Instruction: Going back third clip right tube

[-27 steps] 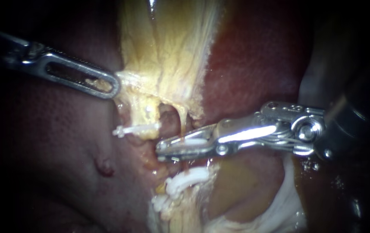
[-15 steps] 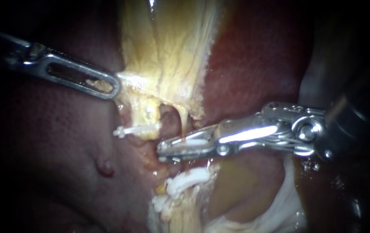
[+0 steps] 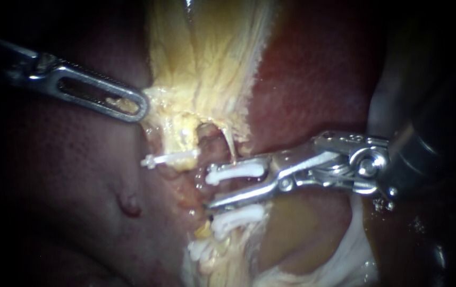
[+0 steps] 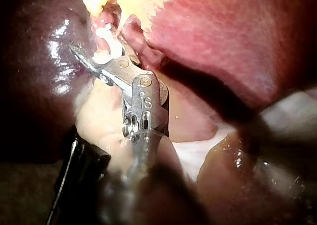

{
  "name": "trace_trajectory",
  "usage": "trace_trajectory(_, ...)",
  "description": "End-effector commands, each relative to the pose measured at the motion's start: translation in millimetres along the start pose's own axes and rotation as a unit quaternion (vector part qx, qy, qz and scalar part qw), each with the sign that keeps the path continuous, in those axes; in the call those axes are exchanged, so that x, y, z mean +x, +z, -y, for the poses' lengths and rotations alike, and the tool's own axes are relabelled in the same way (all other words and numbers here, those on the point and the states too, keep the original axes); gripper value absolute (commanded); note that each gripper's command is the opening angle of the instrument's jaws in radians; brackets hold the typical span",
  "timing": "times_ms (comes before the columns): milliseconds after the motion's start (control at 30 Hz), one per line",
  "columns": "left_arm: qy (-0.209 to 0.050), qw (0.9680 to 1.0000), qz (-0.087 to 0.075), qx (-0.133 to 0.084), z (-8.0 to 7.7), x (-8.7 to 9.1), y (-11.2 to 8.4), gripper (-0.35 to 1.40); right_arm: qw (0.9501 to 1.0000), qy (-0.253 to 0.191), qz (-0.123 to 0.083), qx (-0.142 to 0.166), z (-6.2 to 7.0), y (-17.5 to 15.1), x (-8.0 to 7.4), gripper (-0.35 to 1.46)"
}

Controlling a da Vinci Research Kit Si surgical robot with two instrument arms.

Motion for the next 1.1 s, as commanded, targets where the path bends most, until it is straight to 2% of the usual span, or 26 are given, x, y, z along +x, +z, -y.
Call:
trace_trajectory(33,0.0,1.0,0.0,0.0,0.0,0.0,0.0,-0.35,0.9999,-0.013,-0.002,-0.007,-0.3,0.0,-0.2,0.49)
trace_trajectory(200,0.001,1.0,0.0,-0.001,0.0,0.2,0.1,-0.35,0.9974,-0.058,-0.007,-0.041,-1.2,-0.5,-1.1,0.5)
trace_trajectory(367,0.001,1.0,0.0,-0.001,-0.1,0.2,0.1,-0.35,0.9947,-0.092,-0.006,-0.046,-0.9,-1.3,-1.2,0.5)
trace_trajectory(633,0.001,1.0,0.0,0.0,-0.1,0.2,0.0,-0.35,0.982,-0.183,0.001,-0.046,0.4,-5.7,-2.2,0.5)
trace_trajectory(833,0.001,1.0,0.0,0.0,-0.2,0.3,0.0,-0.35,0.9762,-0.21,0.002,-0.054,1.3,-9.6,-2.2,0.5)
trace_trajectory(1100,0.002,1.0,0.0,-0.001,-0.4,0.4,0.4,-0.35,0.9738,-0.22,0.002,-0.056,2.0,-12.6,-1.3,0.5)
